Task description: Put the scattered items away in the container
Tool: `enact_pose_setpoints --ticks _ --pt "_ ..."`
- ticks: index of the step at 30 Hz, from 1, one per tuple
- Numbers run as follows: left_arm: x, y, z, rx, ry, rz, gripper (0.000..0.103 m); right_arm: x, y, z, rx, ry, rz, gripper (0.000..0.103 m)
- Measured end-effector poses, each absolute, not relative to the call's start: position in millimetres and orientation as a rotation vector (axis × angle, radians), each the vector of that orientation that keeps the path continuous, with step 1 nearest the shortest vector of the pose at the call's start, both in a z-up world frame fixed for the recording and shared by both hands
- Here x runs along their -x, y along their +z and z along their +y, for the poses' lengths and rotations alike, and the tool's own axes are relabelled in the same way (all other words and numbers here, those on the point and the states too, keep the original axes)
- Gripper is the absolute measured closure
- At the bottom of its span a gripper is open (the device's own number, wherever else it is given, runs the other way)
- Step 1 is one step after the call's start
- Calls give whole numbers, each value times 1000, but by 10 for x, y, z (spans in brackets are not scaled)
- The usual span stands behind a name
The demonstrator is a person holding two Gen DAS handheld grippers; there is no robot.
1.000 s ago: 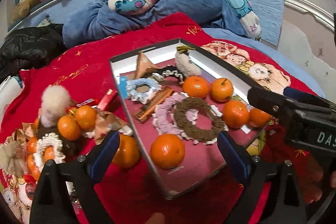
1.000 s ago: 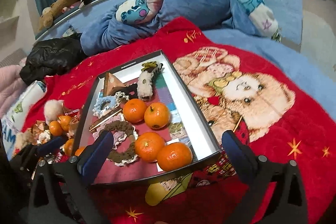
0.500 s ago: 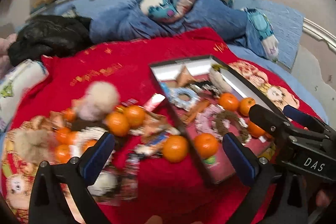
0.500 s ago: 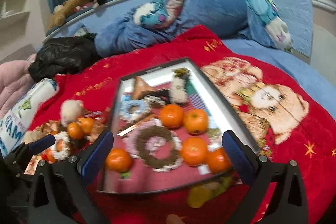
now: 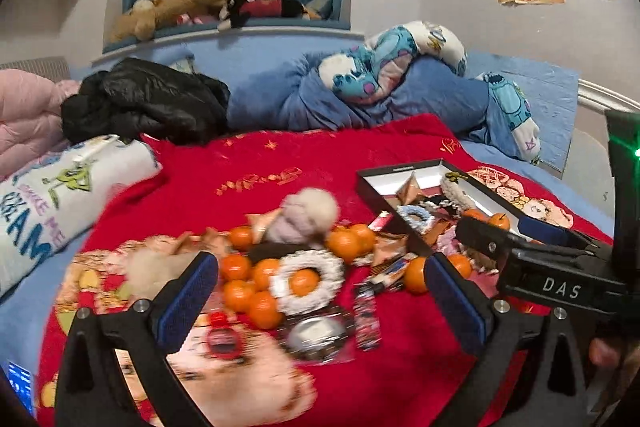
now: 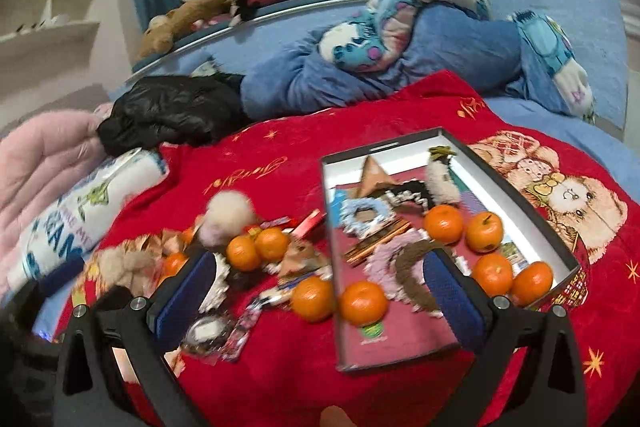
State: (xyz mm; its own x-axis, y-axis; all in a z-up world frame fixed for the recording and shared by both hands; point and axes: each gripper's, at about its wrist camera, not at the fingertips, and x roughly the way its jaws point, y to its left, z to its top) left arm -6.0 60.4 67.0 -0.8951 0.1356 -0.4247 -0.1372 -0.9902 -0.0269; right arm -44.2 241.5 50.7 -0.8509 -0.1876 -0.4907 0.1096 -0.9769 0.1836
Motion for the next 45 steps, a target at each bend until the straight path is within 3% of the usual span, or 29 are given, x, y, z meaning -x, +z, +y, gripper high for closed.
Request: enact_pose_setpoints --ticks 7,14,23,45 --pt "10 671 4 644 3025 -114 0 372 286 2030 -846 -2839 -174 0" --pt "76 641 -198 657 3069 -101 0 468 236 1874 -883 -2774 -233 0" --pt "140 551 -194 756 3040 -111 0 443 180 1751 -899 -2769 -159 0" --pt "134 549 40 764 2999 -53 0 415 247 1904 -867 -2786 -176 0"
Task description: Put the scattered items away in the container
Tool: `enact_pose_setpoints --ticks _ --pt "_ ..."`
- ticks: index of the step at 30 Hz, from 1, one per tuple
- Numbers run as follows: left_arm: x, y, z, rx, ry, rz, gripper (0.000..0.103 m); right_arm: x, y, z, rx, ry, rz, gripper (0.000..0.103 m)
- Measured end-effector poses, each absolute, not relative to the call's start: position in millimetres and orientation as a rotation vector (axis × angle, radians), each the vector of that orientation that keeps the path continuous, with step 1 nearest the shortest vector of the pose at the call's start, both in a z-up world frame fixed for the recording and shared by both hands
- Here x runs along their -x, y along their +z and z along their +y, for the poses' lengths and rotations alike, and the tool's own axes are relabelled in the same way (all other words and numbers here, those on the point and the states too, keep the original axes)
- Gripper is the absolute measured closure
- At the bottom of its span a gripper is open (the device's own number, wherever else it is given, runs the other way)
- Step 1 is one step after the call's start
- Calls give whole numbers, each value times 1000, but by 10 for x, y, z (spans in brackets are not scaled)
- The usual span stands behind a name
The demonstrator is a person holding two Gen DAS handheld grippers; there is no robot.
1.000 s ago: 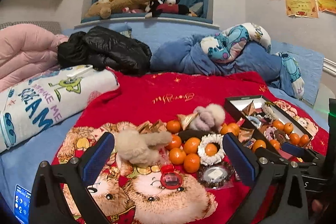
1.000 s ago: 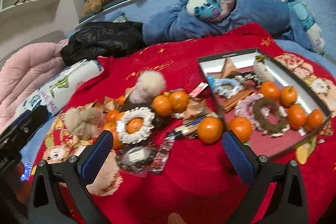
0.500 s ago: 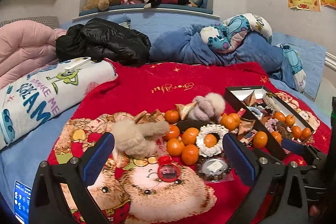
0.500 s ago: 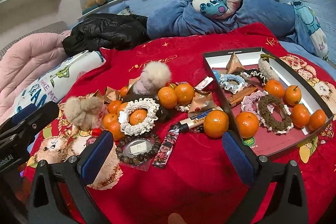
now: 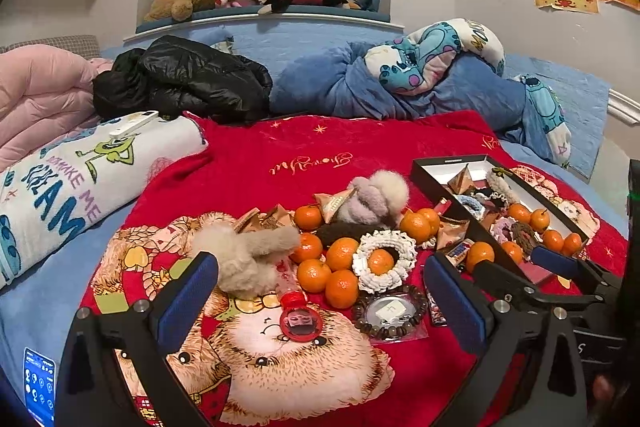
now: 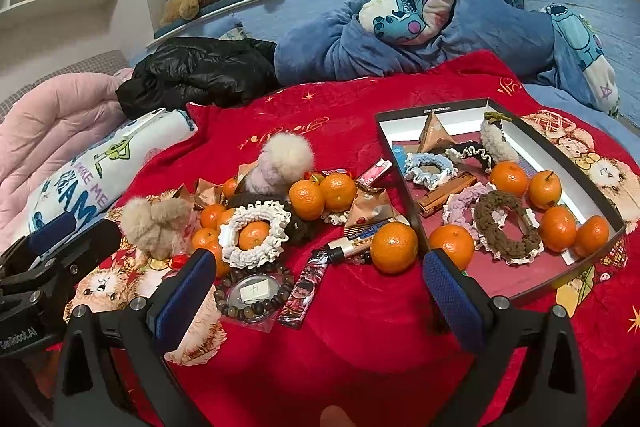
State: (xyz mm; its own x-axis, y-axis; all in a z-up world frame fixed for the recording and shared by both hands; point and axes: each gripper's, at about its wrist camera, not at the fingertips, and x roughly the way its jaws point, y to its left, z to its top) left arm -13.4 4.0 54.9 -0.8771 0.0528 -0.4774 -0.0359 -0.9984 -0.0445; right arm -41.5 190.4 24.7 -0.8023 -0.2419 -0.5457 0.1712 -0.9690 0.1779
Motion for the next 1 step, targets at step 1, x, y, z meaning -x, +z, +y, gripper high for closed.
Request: enact_pose_setpoints --ticks 1 --pt "130 548 41 764 3003 -53 0 413 246 1900 -866 -2786 -176 0"
